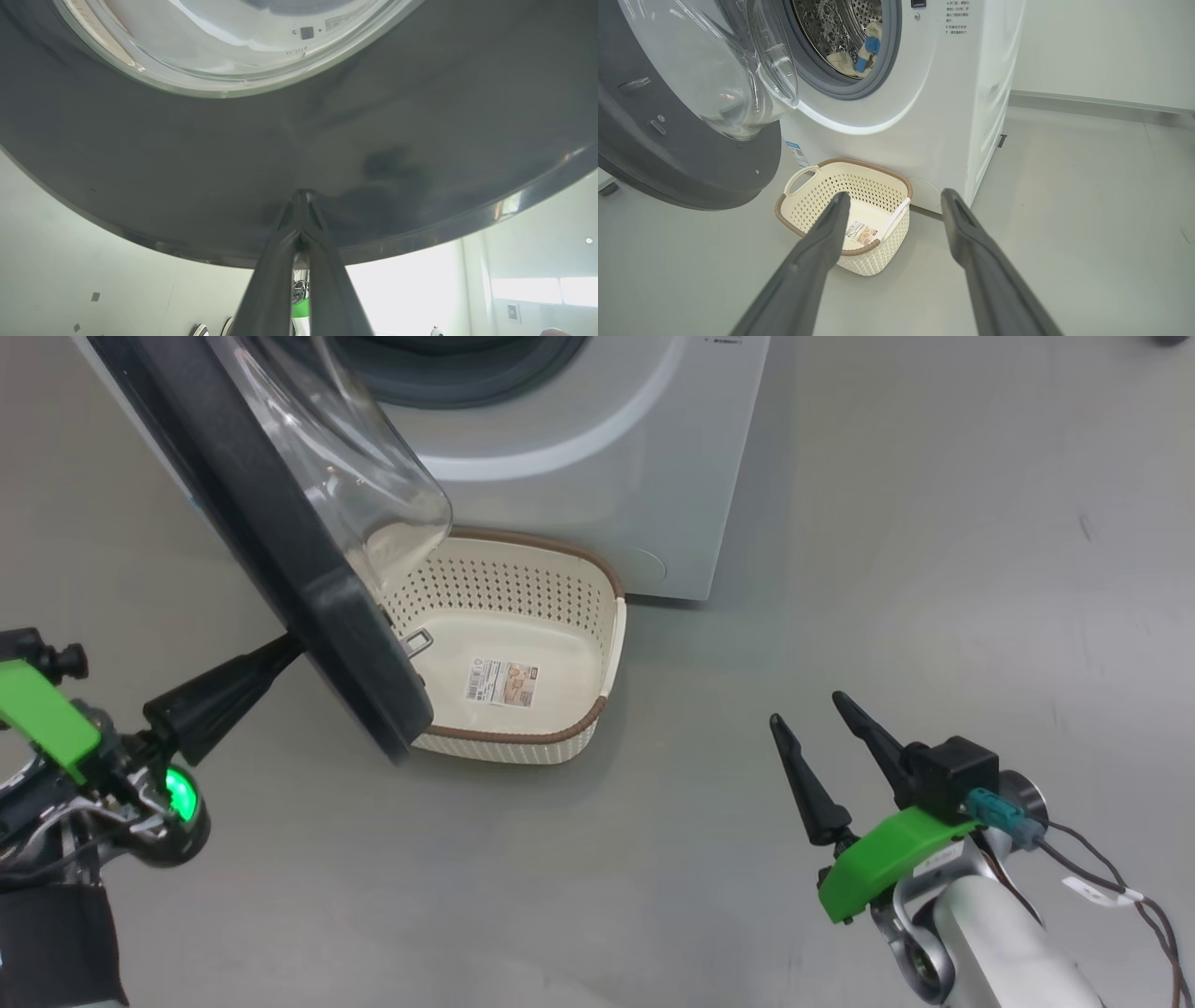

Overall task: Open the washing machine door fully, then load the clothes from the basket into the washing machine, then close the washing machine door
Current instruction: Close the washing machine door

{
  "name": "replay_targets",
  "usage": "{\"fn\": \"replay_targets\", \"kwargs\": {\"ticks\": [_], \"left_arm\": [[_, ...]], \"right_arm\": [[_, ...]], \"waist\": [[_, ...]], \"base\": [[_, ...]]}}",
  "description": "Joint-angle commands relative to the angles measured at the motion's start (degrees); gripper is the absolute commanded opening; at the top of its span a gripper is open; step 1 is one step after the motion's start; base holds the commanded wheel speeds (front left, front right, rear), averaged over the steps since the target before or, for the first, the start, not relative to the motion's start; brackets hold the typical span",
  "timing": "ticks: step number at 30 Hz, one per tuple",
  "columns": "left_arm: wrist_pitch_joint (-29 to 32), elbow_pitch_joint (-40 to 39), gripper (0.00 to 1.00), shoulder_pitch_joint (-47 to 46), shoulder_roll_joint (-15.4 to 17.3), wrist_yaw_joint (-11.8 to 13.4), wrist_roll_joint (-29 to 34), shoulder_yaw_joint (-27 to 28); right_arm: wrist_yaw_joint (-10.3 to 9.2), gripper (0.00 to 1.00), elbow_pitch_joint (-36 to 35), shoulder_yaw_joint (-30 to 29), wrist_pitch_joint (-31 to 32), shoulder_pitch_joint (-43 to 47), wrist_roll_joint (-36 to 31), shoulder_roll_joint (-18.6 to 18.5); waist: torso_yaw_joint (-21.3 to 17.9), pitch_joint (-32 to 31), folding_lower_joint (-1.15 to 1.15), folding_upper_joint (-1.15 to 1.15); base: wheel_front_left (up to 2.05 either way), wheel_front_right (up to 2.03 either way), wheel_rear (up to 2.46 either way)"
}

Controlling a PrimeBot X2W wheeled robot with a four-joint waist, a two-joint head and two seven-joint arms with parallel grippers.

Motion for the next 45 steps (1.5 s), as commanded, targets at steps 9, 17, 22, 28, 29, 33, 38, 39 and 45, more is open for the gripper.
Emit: {"fn": "replay_targets", "kwargs": {"ticks": [9,17,22,28,29,33,38,39,45], "left_arm": [[-6.10,1.54,0.00,-3.65,-2.38,-0.81,0.93,-0.29],[-13.66,2.10,0.00,-6.59,-3.80,-0.88,1.19,-4.21],[-18.48,1.90,0.00,-6.83,-3.98,-0.89,2.48,-7.19],[-22.92,1.03,0.00,-6.25,-4.10,-0.89,0.75,-11.25],[-23.32,0.72,0.00,-6.02,-4.11,-0.89,0.48,-11.84],[-24.14,-0.94,0.00,-4.66,-3.79,-0.89,-0.38,-13.49],[-25.06,-5.75,0.00,-0.24,-2.22,-0.90,-1.13,-14.42],[-25.31,-7.11,0.00,0.93,-1.79,-0.90,-0.91,-14.85],[-29.94,-16.39,0.00,8.78,1.83,-0.90,2.72,-18.95]], "right_arm": [[0.02,1.00,-1.01,0.74,-1.17,-2.19,1.17,0.51],[0.02,1.00,-0.79,1.11,-1.46,-2.86,1.72,0.51],[0.02,1.00,-0.69,1.17,-1.57,-3.10,1.93,0.51],[0.02,1.00,-0.47,1.05,-1.66,-3.24,2.15,0.51],[0.02,1.00,-0.45,0.96,-1.67,-3.25,2.14,0.51],[0.02,1.00,-0.36,0.51,-1.69,-3.07,2.02,0.51],[0.02,1.00,-0.86,-0.25,-1.71,-2.12,2.25,0.51],[0.02,1.00,-1.09,-0.56,-1.71,-1.84,2.21,0.51],[0.02,1.00,-2.22,-2.51,-1.71,0.49,1.83,0.51]], "waist": [[-3.17,0.50,0.00,0.00],[-4.74,1.52,0.00,0.00],[-5.43,1.95,0.00,0.00],[-6.19,1.89,0.00,0.00],[-6.26,1.81,0.00,0.00],[-6.43,1.09,0.00,0.00],[-6.81,-0.93,0.00,0.00],[-6.81,-1.42,0.00,0.00],[-6.53,-5.09,0.00,0.00]], "base": [[0.00,0.00,0.00],[0.00,0.00,0.00],[0.00,0.00,0.00],[0.00,0.00,0.00],[0.00,0.00,0.00],[0.00,0.00,0.00],[0.00,0.00,0.00],[0.00,0.00,0.00],[0.00,0.00,0.00]]}}
